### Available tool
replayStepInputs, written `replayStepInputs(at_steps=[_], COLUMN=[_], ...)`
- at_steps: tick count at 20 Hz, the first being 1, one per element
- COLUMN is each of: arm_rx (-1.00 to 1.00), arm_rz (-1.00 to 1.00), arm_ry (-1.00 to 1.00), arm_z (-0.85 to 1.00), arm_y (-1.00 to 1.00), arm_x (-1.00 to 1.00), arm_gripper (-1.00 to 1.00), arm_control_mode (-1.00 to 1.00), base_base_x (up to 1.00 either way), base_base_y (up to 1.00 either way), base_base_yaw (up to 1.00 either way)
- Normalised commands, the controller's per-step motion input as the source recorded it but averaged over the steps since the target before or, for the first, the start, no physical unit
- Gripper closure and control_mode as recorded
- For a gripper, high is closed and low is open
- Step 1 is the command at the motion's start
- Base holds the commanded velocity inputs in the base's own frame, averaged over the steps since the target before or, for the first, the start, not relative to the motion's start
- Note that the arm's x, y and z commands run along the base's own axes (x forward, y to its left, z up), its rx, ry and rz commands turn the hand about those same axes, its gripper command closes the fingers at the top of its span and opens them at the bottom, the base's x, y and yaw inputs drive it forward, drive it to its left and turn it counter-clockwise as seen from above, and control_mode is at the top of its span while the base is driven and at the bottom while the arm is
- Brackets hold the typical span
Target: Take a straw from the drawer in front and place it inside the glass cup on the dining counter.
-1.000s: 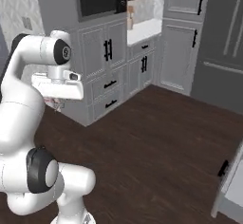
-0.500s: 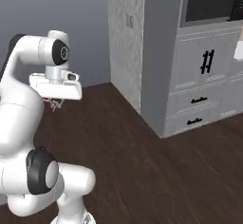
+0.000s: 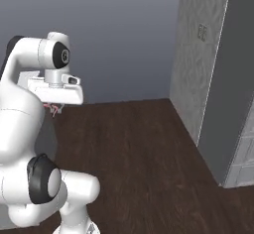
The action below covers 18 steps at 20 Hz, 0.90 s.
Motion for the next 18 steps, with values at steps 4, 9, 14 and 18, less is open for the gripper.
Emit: replayStepInputs(at_steps=[4, 9, 14, 18], arm_rx=[0.0, 0.0, 0.0, 0.0], arm_rz=[0.0, 0.0, 0.0, 0.0], arm_ry=[0.0, 0.0, 0.0, 0.0], arm_z=[0.0, 0.0, 0.0, 0.0], arm_y=[0.0, 0.0, 0.0, 0.0], arm_x=[0.0, 0.0, 0.0, 0.0], arm_gripper=[1.0, 1.0, 1.0, 1.0], arm_control_mode=[1.0, 1.0, 1.0, 1.0], base_base_x=[1.0, 1.0, 0.89, 0.89], base_base_y=[-0.02, -0.26, -0.71, -0.75], base_base_yaw=[0.39, 0.32, 0.25, 0.24])
